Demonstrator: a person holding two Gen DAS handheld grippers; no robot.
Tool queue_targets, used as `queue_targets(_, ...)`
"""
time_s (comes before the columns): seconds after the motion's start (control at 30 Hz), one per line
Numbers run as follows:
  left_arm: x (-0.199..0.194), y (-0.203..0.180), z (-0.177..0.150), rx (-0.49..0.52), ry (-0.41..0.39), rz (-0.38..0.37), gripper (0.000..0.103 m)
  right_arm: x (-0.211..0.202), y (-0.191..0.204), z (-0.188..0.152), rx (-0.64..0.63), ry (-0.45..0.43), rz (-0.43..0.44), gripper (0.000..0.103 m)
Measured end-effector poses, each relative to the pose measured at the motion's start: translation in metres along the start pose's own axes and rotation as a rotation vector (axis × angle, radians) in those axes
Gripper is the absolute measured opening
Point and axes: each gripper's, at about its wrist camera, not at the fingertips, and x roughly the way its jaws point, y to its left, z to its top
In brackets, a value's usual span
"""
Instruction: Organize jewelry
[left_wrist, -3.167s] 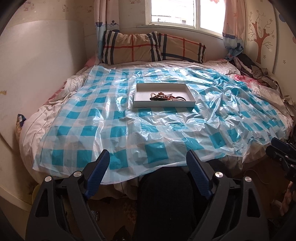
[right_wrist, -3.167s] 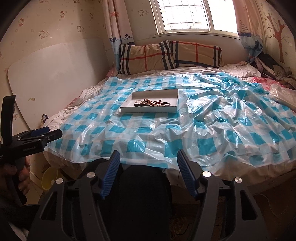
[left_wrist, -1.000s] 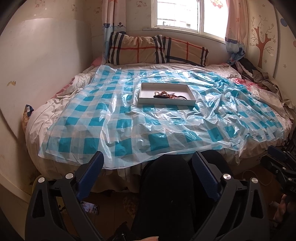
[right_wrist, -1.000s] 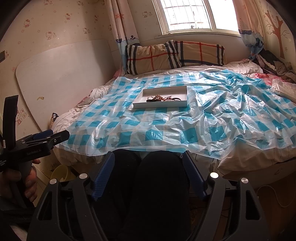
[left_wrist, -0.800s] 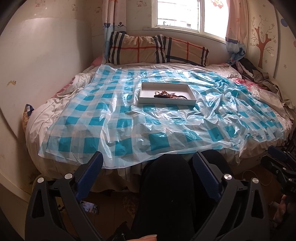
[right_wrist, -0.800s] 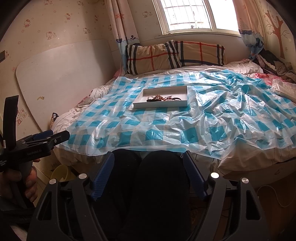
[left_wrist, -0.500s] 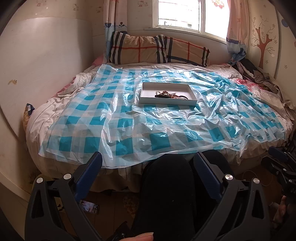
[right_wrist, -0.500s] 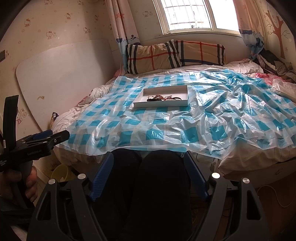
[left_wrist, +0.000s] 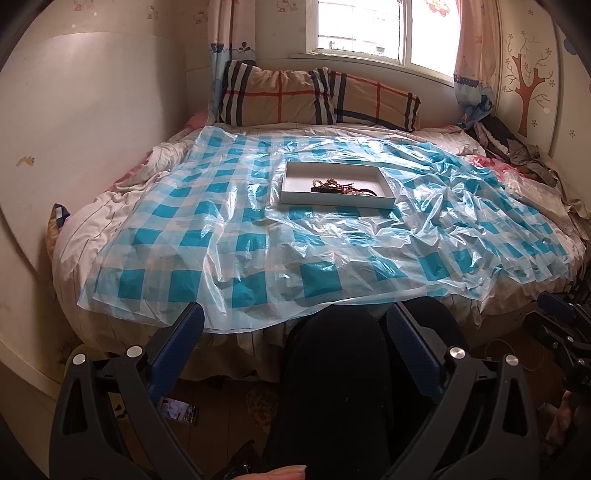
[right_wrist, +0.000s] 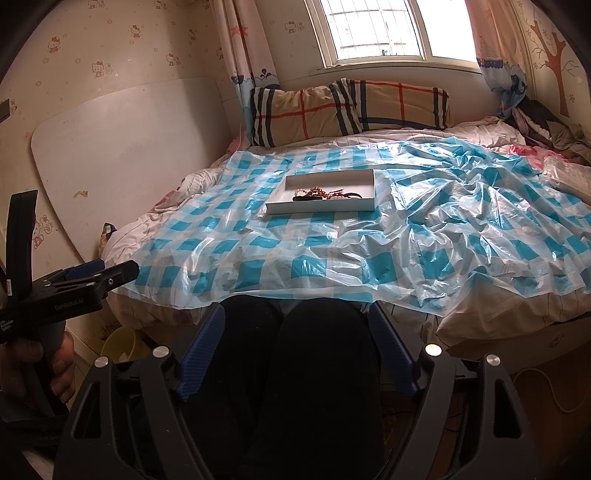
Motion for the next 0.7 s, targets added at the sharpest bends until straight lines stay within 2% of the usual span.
queue_targets(0.7,0.005,0.011,-0.008,-0.002,0.011,0.011,0.095,0.006,0.004,-0.007,0.002,0.011,0.004,0.078)
